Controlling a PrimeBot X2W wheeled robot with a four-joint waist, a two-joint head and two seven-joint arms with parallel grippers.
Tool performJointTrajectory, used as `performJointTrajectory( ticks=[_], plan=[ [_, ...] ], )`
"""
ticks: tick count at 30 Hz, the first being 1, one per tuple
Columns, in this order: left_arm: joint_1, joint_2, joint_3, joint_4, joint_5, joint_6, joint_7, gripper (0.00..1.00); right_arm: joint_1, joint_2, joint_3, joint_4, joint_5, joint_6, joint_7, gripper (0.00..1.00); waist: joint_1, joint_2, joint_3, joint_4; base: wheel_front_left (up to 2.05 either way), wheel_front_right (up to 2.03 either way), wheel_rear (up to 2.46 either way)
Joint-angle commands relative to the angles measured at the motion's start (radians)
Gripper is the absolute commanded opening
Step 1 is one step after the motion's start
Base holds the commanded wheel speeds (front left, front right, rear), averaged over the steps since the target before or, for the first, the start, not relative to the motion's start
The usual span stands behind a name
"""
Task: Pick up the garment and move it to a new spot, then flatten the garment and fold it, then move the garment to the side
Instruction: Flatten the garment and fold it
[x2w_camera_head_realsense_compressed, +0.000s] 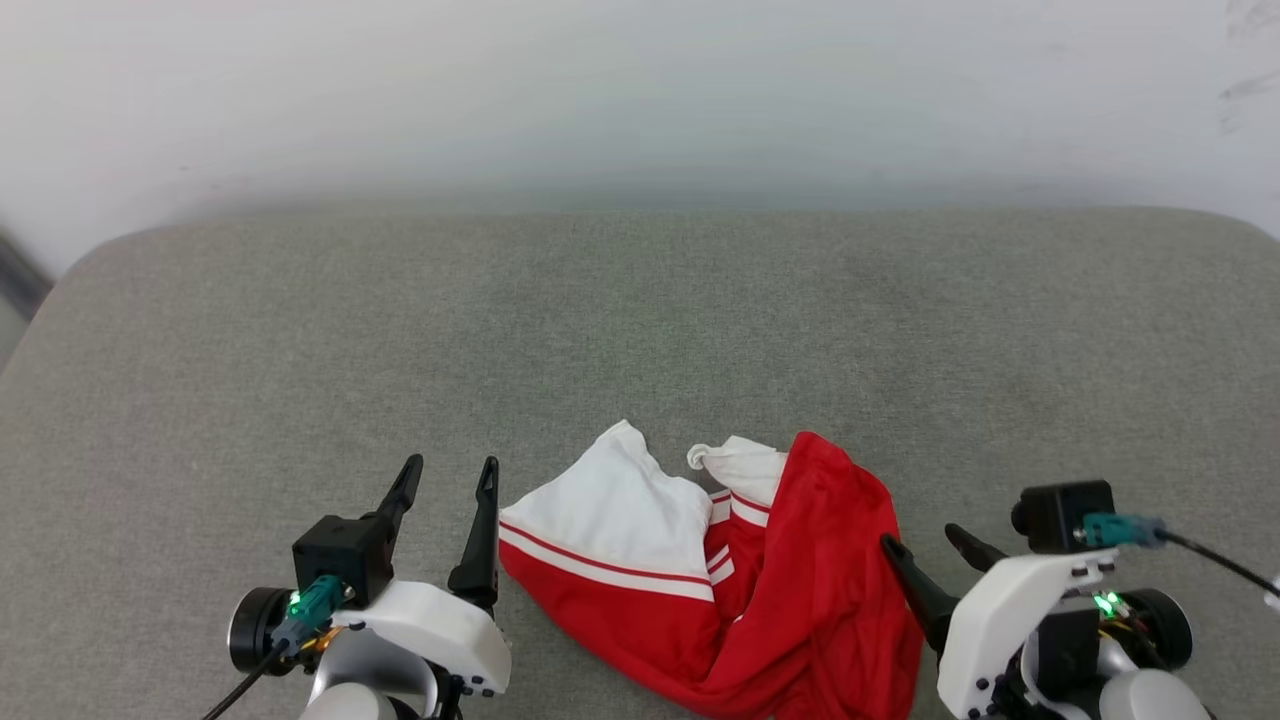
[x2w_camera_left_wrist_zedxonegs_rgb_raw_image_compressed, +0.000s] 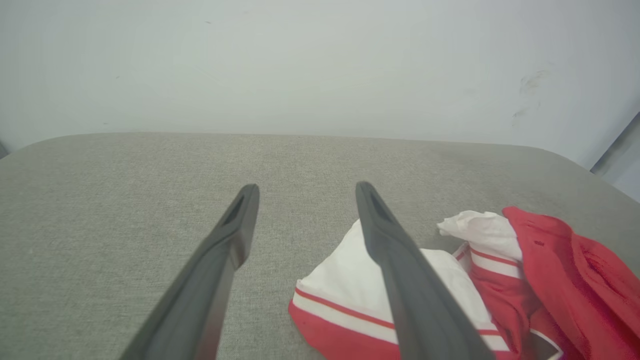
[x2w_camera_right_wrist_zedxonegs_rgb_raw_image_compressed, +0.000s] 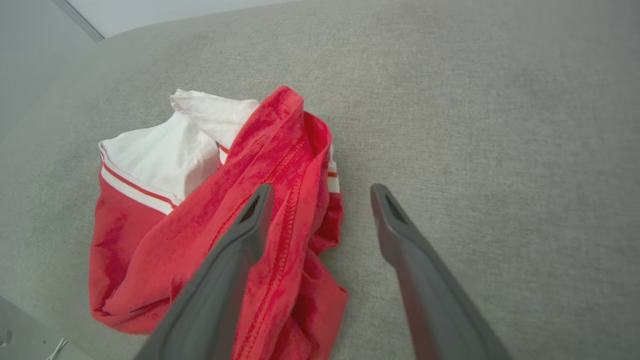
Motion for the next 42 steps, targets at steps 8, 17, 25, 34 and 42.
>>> performJointTrajectory(
  ticks=[8, 17, 25, 34, 42],
  plan=[
    [-0.038, -0.004, -0.012, -0.002, 0.002, -0.008, -0.006, 1.00, -0.149, -0.072, 0.103, 0.106, 0.094, 0.000, 0.211, 1.00, 0.0000, 0.0000, 0.051, 0.030, 0.00, 0.00, 0.00],
    [-0.017, 0.002, -0.002, 0.018, -0.011, 0.007, -0.018, 1.00, -0.083, -0.117, 0.177, -0.024, 0.109, 0.000, 0.196, 0.00, 0.0000, 0.0000, 0.040, 0.017, 0.00, 0.00, 0.00],
    [0.000, 0.007, -0.008, 0.013, -0.016, 0.011, -0.013, 1.00, 0.179, -0.093, 0.129, -0.152, 0.075, 0.000, 0.286, 0.00, 0.0000, 0.0000, 0.005, -0.003, 0.00, 0.00, 0.00],
    [0.005, 0.014, -0.007, 0.010, -0.025, 0.016, -0.009, 1.00, 0.223, -0.004, 0.078, 0.024, 0.075, 0.000, 0.117, 1.00, 0.0000, 0.0000, -0.002, -0.015, 0.00, 0.00, 0.00],
    [0.019, 0.019, -0.010, 0.007, -0.029, 0.022, -0.005, 1.00, 0.199, 0.012, 0.002, 0.015, 0.054, 0.000, -0.059, 1.00, 0.0000, 0.0000, -0.018, -0.013, 0.00, 0.00, 0.00]
  ],
)
